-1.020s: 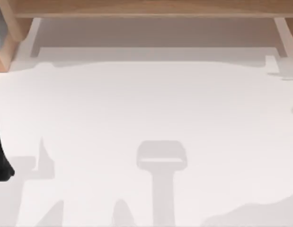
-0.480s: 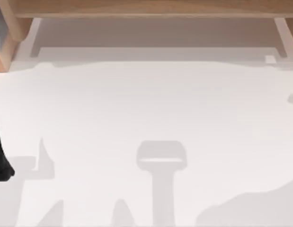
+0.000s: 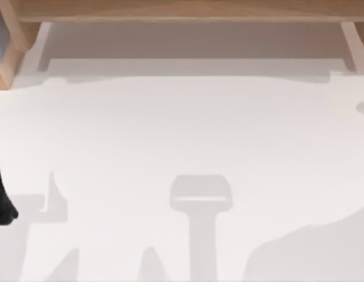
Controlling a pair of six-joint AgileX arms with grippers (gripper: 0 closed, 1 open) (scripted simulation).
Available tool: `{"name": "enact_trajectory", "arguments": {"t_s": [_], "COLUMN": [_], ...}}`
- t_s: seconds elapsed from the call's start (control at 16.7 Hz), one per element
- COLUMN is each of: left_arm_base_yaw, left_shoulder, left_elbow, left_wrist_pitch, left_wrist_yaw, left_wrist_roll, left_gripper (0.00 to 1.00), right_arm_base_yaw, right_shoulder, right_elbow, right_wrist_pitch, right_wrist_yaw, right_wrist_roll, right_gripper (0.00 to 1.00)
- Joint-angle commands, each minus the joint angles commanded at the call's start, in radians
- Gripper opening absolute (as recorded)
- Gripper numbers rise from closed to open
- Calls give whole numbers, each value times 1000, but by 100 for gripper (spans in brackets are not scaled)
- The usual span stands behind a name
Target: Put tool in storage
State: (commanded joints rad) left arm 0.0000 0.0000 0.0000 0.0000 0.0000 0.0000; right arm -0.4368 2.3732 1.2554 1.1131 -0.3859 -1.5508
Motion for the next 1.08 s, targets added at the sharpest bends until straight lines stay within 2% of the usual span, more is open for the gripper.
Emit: {"name": "enact_trajectory", "arguments": {"t_s": [0.06, 0.84, 1.08], "left_arm_base_yaw": [0, 0, 0], "left_shoulder": [0, 0, 0], "left_elbow": [0, 0, 0], "left_wrist_pitch": [0, 0, 0], "left_wrist_yaw": [0, 0, 0], "left_wrist_roll": [0, 0, 0], "left_gripper": [100, 100, 100], "right_arm_base_yaw": [0, 0, 0], "right_shoulder": [0, 0, 0], "right_elbow": [0, 0, 0], "right_wrist_pitch": [0, 0, 0], "right_wrist_yaw": [0, 0, 0], "right_wrist_roll": [0, 0, 0], "right_gripper": [0, 98, 100]}}
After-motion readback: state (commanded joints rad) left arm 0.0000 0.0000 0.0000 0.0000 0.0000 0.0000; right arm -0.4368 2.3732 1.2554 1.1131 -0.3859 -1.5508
